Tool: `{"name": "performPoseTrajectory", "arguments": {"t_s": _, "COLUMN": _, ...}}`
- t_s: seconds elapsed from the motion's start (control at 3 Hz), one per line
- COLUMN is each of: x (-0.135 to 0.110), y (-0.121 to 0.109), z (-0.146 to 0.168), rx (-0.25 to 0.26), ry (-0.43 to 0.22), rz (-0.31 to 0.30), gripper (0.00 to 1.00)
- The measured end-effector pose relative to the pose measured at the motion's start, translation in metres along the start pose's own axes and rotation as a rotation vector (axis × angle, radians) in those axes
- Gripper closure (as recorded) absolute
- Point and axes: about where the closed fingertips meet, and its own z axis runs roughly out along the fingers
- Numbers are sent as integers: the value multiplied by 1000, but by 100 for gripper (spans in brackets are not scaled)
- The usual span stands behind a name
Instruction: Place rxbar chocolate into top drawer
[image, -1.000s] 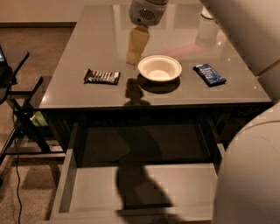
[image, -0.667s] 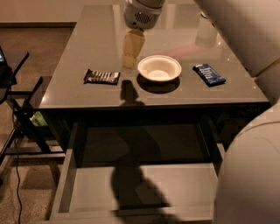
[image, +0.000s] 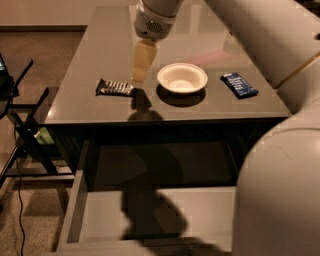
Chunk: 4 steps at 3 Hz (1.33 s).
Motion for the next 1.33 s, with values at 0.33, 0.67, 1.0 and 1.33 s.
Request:
{"name": "performPoseTrajectory", "arguments": {"t_s": 0.33, "x": -15, "y": -2, "z": 31, "rx": -53, "ry": -21, "rz": -7, "gripper": 0}}
{"name": "performPoseTrajectory", "arguments": {"t_s": 0.67, "x": -29, "y": -6, "z": 64, "rx": -121, "ry": -44, "rz": -4, "gripper": 0}}
{"name": "performPoseTrajectory", "arguments": {"t_s": 1.0, "x": -30, "y": -6, "z": 66, "rx": -125, "ry": -46, "rz": -4, "gripper": 0}}
{"name": "performPoseTrajectory", "arguments": {"t_s": 1.33, "x": -40, "y": -7, "z": 107, "rx": -186, "ry": -53, "rz": -11, "gripper": 0}}
